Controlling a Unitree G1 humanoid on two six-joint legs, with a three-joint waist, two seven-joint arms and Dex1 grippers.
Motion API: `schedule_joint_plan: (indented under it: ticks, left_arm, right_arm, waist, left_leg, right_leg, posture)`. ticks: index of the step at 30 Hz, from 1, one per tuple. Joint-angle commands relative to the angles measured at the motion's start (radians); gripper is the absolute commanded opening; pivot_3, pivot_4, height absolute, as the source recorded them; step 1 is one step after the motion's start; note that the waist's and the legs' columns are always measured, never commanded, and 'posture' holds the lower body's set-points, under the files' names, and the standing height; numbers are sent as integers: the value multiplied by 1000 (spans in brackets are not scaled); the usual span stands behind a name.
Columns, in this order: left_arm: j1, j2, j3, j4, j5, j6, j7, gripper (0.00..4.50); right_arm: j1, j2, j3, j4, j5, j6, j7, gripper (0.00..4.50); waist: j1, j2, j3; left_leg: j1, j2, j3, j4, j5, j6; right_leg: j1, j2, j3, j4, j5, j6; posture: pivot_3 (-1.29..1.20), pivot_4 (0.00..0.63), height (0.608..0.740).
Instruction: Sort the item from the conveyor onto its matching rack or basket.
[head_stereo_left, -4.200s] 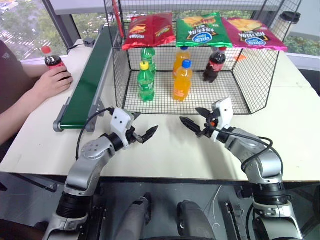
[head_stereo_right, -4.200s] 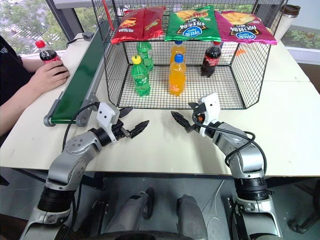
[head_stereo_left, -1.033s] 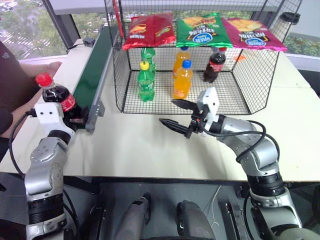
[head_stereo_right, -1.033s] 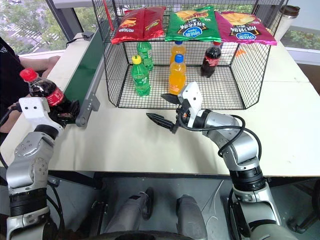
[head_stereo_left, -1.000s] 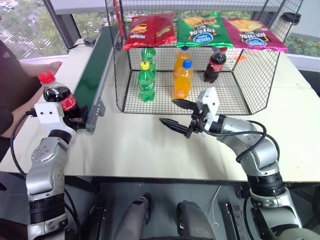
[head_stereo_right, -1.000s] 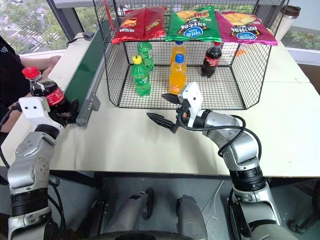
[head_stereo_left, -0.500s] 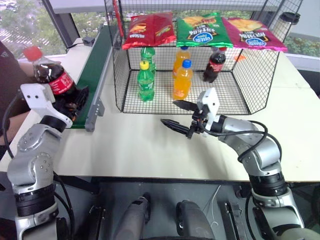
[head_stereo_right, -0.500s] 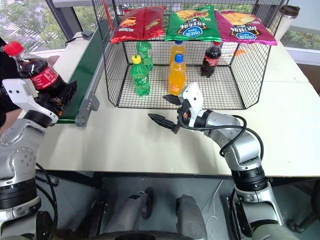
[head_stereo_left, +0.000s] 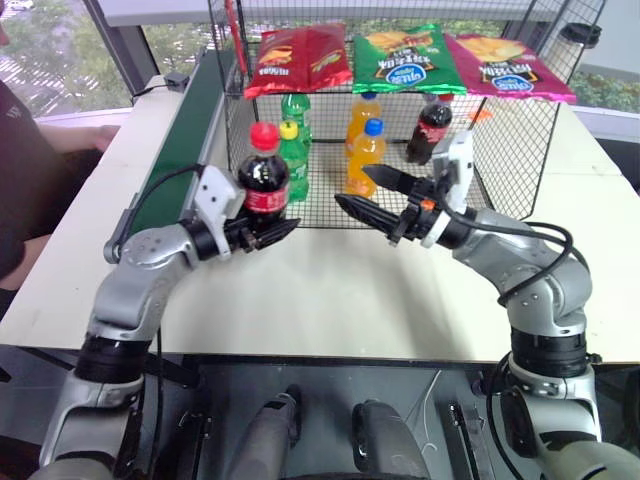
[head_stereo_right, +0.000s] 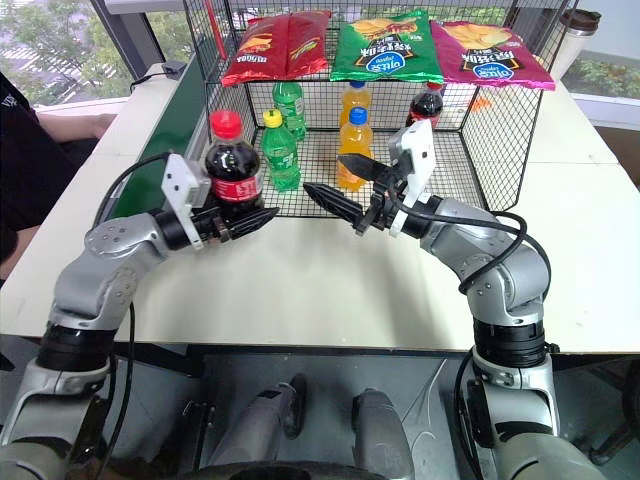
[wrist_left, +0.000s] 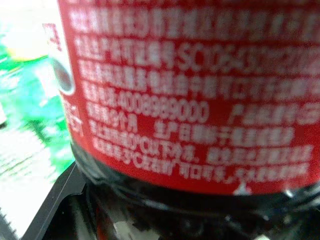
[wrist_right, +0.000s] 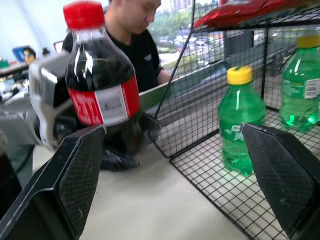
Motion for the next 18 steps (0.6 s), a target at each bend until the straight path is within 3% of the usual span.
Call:
schedule_joint_plan:
  ticks: [1, 10, 18]
  left_arm:
    - [-62, -52, -41, 69, 52, -99, -41, 3043]
    - [-109, -190, -130, 174, 125, -189, -88, 3043]
    - [-116, -247, -152, 164, 145, -186, -97, 3043]
  right_arm:
    - [-33, 1, -38, -63, 60, 17, -30, 4500]
    - [-32, -29, -7, -91, 53, 19, -39, 4500]
    - [-33, -51, 1, -60, 32, -6, -21, 4500]
  waist:
    - [1, 0, 0]
    - [0, 0, 0]
    - [-2, 0, 0]
  left_leg:
    - [0, 0, 0, 0, 0, 0]
    - [-1, 0, 0, 1, 1, 2]
    - [-1, 0, 0, 1, 1, 2]
  right_leg:
    - [0, 0, 0, 0, 0, 0]
    - [0, 0, -1, 0, 1, 2]
    - [0, 0, -1, 0, 2, 3]
  posture:
    - [0, 150, 738]
    - [0, 150, 738]
    - [0, 150, 738]
